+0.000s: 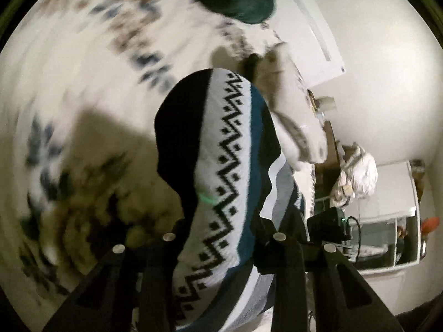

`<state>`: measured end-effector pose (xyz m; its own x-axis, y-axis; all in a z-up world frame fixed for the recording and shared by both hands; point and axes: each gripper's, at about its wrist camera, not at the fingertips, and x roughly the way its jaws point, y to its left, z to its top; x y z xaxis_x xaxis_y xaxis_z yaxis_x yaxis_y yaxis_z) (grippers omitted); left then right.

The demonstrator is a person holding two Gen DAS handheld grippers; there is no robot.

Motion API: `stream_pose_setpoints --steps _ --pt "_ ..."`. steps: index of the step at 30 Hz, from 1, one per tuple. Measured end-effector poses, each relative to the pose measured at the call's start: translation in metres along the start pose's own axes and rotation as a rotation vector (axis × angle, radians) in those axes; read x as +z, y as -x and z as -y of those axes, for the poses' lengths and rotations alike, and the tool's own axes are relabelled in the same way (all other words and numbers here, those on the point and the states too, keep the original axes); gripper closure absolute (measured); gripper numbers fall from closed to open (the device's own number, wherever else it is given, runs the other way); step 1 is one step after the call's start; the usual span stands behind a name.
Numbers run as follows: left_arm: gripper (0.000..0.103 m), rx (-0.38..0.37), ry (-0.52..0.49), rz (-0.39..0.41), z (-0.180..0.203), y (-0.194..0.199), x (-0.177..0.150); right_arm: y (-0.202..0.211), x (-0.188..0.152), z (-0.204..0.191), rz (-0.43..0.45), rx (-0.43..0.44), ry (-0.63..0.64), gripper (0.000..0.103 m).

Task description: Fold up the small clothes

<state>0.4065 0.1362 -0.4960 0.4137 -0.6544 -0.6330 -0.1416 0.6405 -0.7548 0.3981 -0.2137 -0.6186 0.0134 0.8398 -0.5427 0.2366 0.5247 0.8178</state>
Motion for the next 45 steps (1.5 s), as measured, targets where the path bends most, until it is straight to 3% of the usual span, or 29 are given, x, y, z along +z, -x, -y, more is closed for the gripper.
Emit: stream_pose_setpoints --steps 6,13,18,23,27,29,30,31,32,34,35,41,45 --pt "0.075 -0.028 -0.121 -0.002 0.092 -0.019 0.082 0.095 0.039 -0.074 0.157 -0.002 0.058 0.078" --pt "0.075 -0.025 -0.253 0.005 0.18 -0.105 0.194 0.187 0.157 -0.119 0.323 -0.09 0.077 0.079" --pt "0.075 0.087 -0.312 -0.046 0.191 -0.174 0.236 0.216 0.24 -0.111 0.354 -0.195 0.055 0.078" --pt "0.071 0.26 -0.381 -0.107 0.187 -0.215 0.243 0.197 0.281 -0.102 0.316 -0.31 0.029 0.077" --pt "0.062 0.337 -0.423 -0.064 0.194 -0.21 0.232 0.194 0.276 -0.106 0.329 -0.463 0.054 0.058" --pt "0.053 0.382 -0.429 -0.051 0.197 -0.208 0.228 0.19 0.269 -0.12 0.354 -0.592 0.086 0.036" --pt "0.036 0.419 -0.438 -0.039 0.198 -0.207 0.225 0.189 0.262 -0.13 0.376 -0.664 0.102 0.032" --pt "0.01 0.474 -0.455 -0.015 0.2 -0.206 0.223 0.192 0.256 -0.132 0.392 -0.713 0.117 0.026" --pt "0.0 0.509 -0.475 0.01 0.203 -0.201 0.217 0.191 0.248 -0.138 0.411 -0.786 0.123 0.016" --pt "0.0 0.55 -0.501 0.05 0.21 -0.191 0.208 0.191 0.228 -0.145 0.452 -0.877 0.143 0.001" --pt "0.0 0.563 -0.509 0.07 0.213 -0.185 0.204 0.194 0.213 -0.145 0.477 -0.925 0.151 0.0" --pt "0.0 0.632 -0.524 0.135 0.234 -0.144 0.169 0.199 0.143 -0.158 0.576 -1.055 0.149 0.0" --pt "0.0 0.66 -0.544 0.171 0.255 -0.109 0.138 0.209 0.101 -0.182 0.636 -1.076 0.151 0.0"
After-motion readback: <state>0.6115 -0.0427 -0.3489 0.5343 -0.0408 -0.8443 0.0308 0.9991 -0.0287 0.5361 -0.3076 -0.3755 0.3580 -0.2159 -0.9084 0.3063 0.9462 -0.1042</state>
